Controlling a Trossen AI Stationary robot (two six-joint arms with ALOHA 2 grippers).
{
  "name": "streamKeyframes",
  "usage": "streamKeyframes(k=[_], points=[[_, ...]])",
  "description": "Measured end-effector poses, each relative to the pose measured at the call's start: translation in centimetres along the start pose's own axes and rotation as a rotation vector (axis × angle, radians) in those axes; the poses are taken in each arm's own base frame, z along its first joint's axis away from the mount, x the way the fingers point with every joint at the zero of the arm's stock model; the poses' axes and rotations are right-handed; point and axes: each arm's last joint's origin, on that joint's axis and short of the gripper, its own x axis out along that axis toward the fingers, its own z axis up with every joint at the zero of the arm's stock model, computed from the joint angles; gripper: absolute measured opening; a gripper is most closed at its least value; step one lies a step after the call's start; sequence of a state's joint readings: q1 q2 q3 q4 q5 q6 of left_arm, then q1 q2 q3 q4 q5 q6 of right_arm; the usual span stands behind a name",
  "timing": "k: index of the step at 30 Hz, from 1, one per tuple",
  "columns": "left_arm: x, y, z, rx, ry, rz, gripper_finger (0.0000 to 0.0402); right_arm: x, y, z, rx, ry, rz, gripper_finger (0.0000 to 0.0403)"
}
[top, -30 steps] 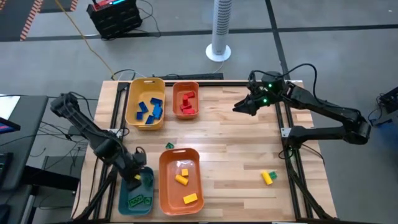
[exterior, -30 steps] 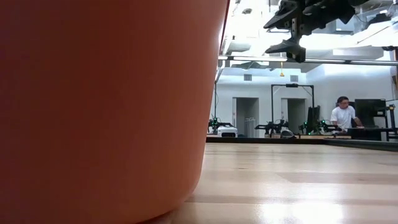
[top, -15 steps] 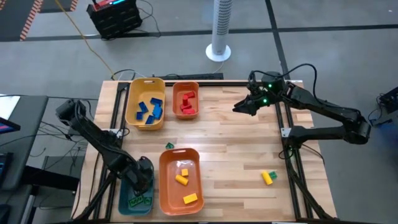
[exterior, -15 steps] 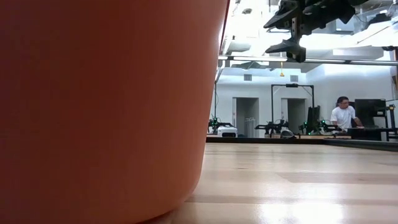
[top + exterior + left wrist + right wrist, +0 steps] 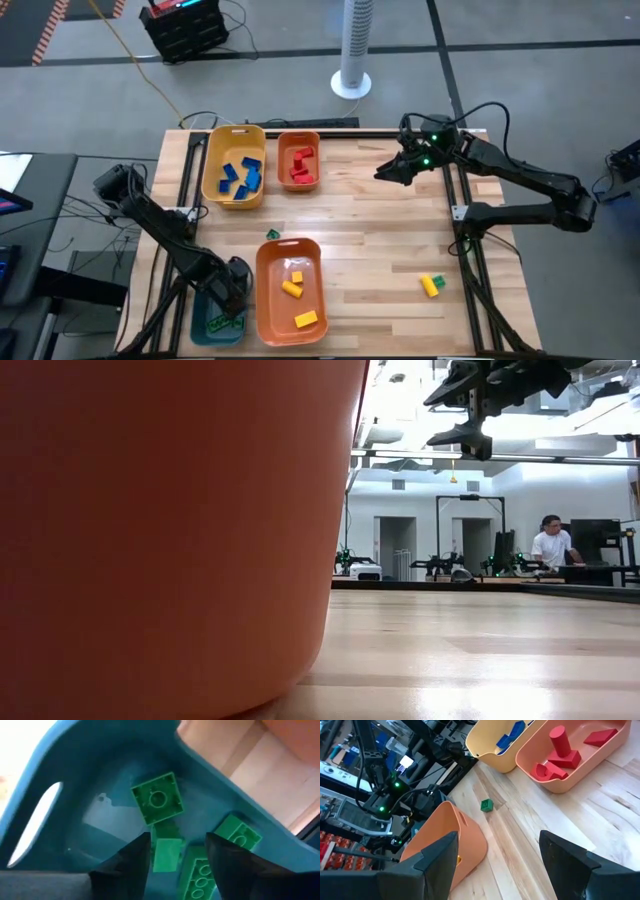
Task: Sort blocks
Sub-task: Put the yellow block into the bottom orange bin
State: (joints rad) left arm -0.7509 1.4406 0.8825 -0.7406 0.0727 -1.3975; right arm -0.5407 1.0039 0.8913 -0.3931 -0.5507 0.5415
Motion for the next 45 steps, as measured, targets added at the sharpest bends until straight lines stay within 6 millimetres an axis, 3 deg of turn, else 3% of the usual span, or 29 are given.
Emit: streamKeyframes(k=[10, 19, 24, 30, 37, 41, 45], points=[[-1.0, -0.9, 0.1, -0.031, 0.038, -0.060, 0.0186, 0.0, 0.0, 0.0, -0.018, 0.007, 0.005, 0.0286], [-5.2, -2.9, 1.9, -0.058, 0.007, -0.099, 0.0188, 0.0, 0.0, 0.0, -0.072, 0.007, 0.007, 0.0286], [-7.7, -3.5, 3.7, -0.038, -0.029, -0.131, 0.0218, 0.0, 0.0, 0.0, -0.078, 0.007, 0.006, 0.0286], [-11.4, -2.3, 5.9, 0.060, -0.022, -0.027, 0.0257, 0.0, 0.1, -0.1, -0.105, 0.012, 0.009, 0.0286], [-16.0, 0.4, 9.2, 0.252, -0.123, 0.143, 0.0249, 0.4, 0.8, -0.6, -0.174, 0.034, 0.030, 0.0286], [-17.1, 2.0, 11.4, 0.380, -0.144, 0.180, 0.0246, 0.5, 0.8, -0.6, -0.179, 0.028, 0.014, 0.0286], [-16.6, 3.1, 13.9, 0.540, -0.084, 0.189, 0.0245, 0.5, 0.6, -0.6, -0.173, 0.017, -0.032, 0.0286]])
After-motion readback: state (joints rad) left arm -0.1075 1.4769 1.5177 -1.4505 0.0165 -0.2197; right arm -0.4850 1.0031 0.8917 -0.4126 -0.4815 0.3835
